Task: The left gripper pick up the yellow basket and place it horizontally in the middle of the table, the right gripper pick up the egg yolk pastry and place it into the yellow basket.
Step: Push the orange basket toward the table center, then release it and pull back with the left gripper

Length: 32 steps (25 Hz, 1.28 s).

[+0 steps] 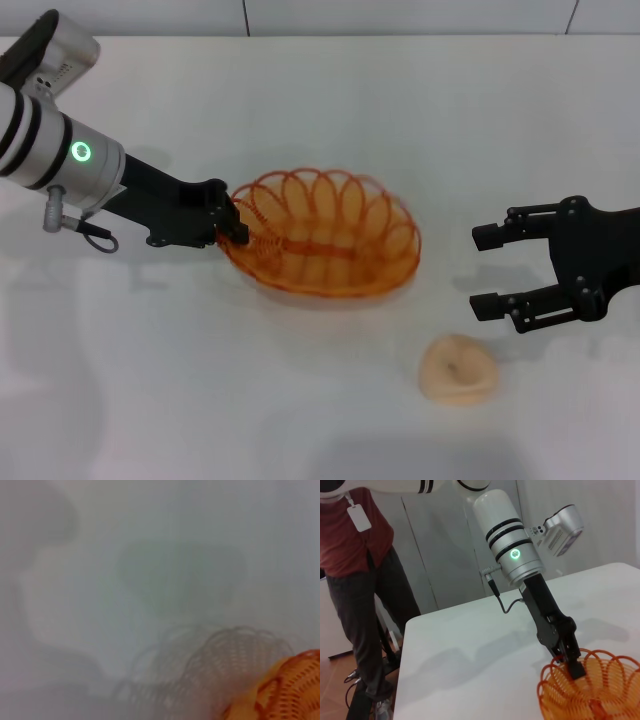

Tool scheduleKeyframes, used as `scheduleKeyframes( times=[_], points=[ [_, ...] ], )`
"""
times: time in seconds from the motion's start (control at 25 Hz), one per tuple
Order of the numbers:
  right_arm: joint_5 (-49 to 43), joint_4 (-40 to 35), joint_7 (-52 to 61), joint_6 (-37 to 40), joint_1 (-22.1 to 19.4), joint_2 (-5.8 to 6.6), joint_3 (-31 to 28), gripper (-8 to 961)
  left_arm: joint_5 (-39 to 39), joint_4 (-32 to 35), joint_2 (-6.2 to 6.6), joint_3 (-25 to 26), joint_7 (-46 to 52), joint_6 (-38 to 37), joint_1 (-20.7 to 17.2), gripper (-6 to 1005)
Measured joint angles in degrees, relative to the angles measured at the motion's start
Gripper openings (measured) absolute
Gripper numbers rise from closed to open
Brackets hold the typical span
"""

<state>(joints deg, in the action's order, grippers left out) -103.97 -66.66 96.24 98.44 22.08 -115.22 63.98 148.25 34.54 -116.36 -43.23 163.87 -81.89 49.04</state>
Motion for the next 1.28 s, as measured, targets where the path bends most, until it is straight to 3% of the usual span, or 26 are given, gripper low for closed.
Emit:
scheduleKeyframes(
  times=[0.16,0.36,0.8,1.0,1.28],
  points=[
    [0.00,-0.01,0.00,0.00,0.04,0.00,0.00,798,-0.46,0.00,0.00,0.20,-0.10,0.03,-0.14,128],
    [0.00,-0.05,0.00,-0.02,0.06,0.00,0.00,797,-1.39,0.19,0.03,0.21,-0.62,0.05,-0.17,341],
    [0.00,-0.05,0.00,-0.05,0.24,0.00,-0.59,797,-1.48,0.64,0.20,-0.10,-1.87,-0.78,0.21,546],
    [0.00,-0.05,0.00,-0.06,0.25,0.00,-0.62,797,-2.15,1.82,0.88,0.14,-3.88,-0.89,0.41,783],
    [0.00,-0.05,0.32,-0.07,0.25,0.03,-0.62,797,-8.01,5.68,2.07,0.18,-7.74,-1.17,0.12,887]
  ],
)
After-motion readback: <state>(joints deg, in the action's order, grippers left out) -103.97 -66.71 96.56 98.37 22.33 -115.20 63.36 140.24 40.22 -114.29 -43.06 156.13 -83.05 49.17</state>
